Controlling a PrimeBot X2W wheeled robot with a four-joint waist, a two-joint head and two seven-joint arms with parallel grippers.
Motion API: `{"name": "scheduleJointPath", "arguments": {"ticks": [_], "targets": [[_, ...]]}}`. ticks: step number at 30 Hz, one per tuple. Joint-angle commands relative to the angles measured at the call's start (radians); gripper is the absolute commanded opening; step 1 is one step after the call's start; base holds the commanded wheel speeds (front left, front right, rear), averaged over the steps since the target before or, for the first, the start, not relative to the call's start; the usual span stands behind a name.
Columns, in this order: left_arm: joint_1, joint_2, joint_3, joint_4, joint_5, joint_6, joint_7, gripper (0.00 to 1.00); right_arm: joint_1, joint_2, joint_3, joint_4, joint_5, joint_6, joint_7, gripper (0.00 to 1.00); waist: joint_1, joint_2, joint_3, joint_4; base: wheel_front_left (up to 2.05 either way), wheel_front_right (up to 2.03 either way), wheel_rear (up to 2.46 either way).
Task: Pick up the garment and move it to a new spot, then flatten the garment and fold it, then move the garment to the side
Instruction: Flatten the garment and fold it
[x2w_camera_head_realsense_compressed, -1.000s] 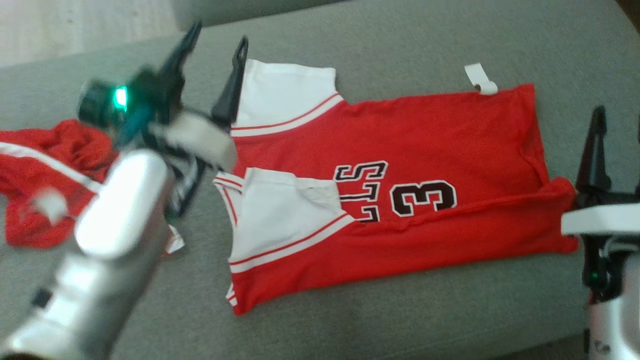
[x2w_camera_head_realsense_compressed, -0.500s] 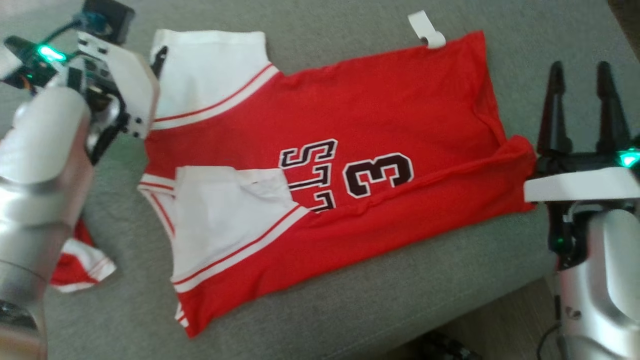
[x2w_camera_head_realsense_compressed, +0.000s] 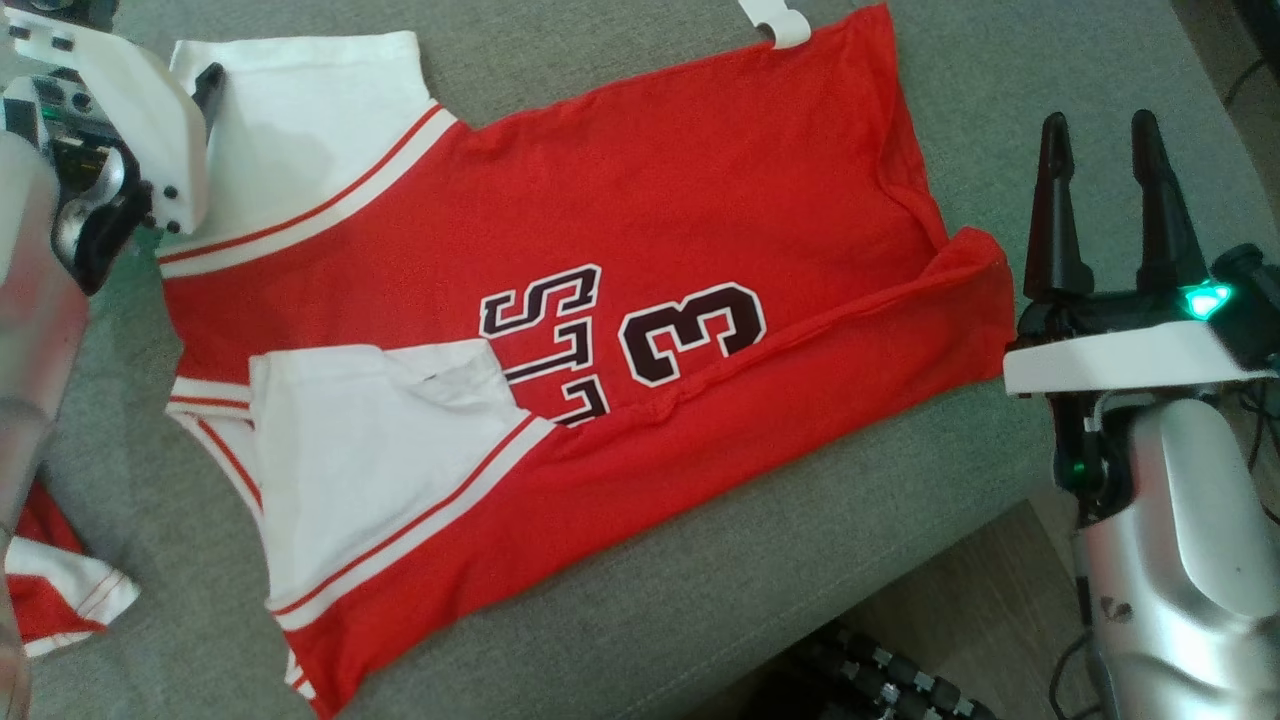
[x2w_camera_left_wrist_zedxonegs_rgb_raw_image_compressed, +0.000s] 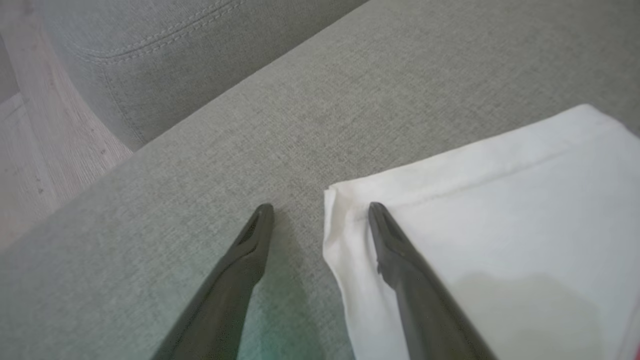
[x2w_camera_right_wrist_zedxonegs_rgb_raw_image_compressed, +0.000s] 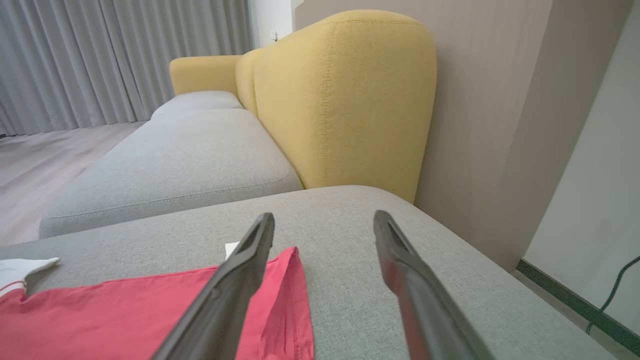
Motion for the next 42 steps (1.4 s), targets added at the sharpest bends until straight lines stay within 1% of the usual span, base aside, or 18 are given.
{"name": "scheduleJointPath", "arguments": {"ticks": [1, 2, 3, 4, 5, 9, 12, 16, 22, 27, 28, 29, 34, 37, 42], "targets": [[-0.030, 0.038, 0.011, -0.014, -0.019, 0.002, 0.013, 1.00, -0.020, -0.003, 0.016, -0.027, 0.007, -0.001, -0.011, 1.00, -0.0001, 0.0000, 0.004, -0.004, 0.00, 0.00, 0.00], [-0.029, 0.039, 0.003, -0.017, -0.034, 0.002, 0.019, 1.00, -0.020, -0.003, 0.016, -0.025, 0.007, -0.001, -0.013, 1.00, -0.0001, 0.0000, 0.005, -0.006, 0.00, 0.00, 0.00], [-0.023, 0.035, -0.013, -0.027, -0.066, 0.002, 0.036, 0.93, -0.020, -0.003, 0.012, -0.019, 0.003, -0.001, -0.015, 1.00, -0.0001, 0.0000, 0.003, -0.005, 0.00, 0.00, 0.00], [-0.020, 0.033, -0.026, -0.035, -0.081, 0.002, 0.049, 0.36, -0.021, -0.003, 0.008, -0.016, 0.000, -0.001, -0.016, 1.00, -0.0001, 0.0000, 0.002, -0.003, 0.00, 0.00, 0.00], [-0.015, 0.032, -0.041, -0.048, -0.098, 0.002, 0.063, 0.00, -0.021, -0.003, 0.003, -0.013, -0.004, -0.001, -0.017, 1.00, -0.0001, 0.0000, 0.000, 0.000, 0.00, 0.00, 0.00], [-0.009, 0.042, -0.080, -0.084, -0.152, 0.002, 0.095, 0.00, -0.030, -0.002, -0.008, -0.005, -0.037, -0.001, -0.018, 1.00, -0.0001, 0.0000, -0.015, 0.018, 0.00, 0.00, 0.00], [-0.026, 0.041, -0.096, -0.097, -0.155, 0.002, 0.062, 0.00, -0.042, -0.011, -0.010, -0.006, -0.062, -0.001, -0.010, 1.00, -0.0001, 0.0000, -0.031, 0.040, 0.00, 0.00, 0.00], [-0.042, 0.015, -0.107, -0.118, -0.145, 0.002, -0.035, 0.00, -0.059, -0.050, -0.012, -0.007, -0.087, -0.001, 0.024, 1.00, -0.0001, 0.0000, -0.066, 0.081, 0.00, 0.00, 0.00], [-0.046, -0.040, -0.124, -0.173, -0.103, 0.003, -0.201, 0.00, -0.095, -0.139, -0.004, -0.008, -0.109, -0.001, 0.107, 1.00, -0.0001, 0.0000, -0.113, 0.166, 0.00, 0.00, 0.00], [-0.019, -0.069, -0.138, -0.256, -0.075, 0.025, -0.288, 0.00, -0.129, -0.217, 0.017, 0.033, -0.106, -0.001, 0.205, 1.00, -0.0001, 0.0000, -0.135, 0.242, 0.00, 0.00, 0.00], [-0.009, -0.073, -0.140, -0.277, -0.072, 0.032, -0.300, 0.00, -0.137, -0.229, 0.022, 0.049, -0.098, -0.001, 0.226, 1.00, -0.0001, 0.0000, -0.137, 0.256, 0.00, 0.00, 0.00], [-0.009, -0.073, -0.140, -0.277, -0.072, 0.032, -0.300, 0.00, -0.137, -0.229, 0.022, 0.049, -0.098, -0.001, 0.226, 1.00, -0.0001, 0.0000, -0.137, 0.256, 0.00, 0.00, 0.00], [0.039, -0.079, -0.162, -0.396, -0.047, 0.072, -0.335, 0.00, -0.188, -0.305, 0.053, 0.166, -0.077, -0.001, 0.316, 1.00, -0.0001, 0.0000, -0.133, 0.321, 0.00, 0.00, 0.00], [0.071, -0.079, -0.192, -0.468, -0.024, 0.085, -0.334, 0.00, -0.225, -0.340, 0.066, 0.259, -0.069, -0.001, 0.359, 1.00, -0.0001, 0.0000, -0.121, 0.349, 0.00, 0.00, 0.00], [0.094, -0.073, -0.212, -0.565, -0.007, 0.112, -0.323, 0.00, -0.294, -0.374, 0.058, 0.412, -0.074, -0.001, 0.391, 1.00, -0.0001, 0.0000, -0.093, 0.380, 0.00, 0.00, 0.00]]}}
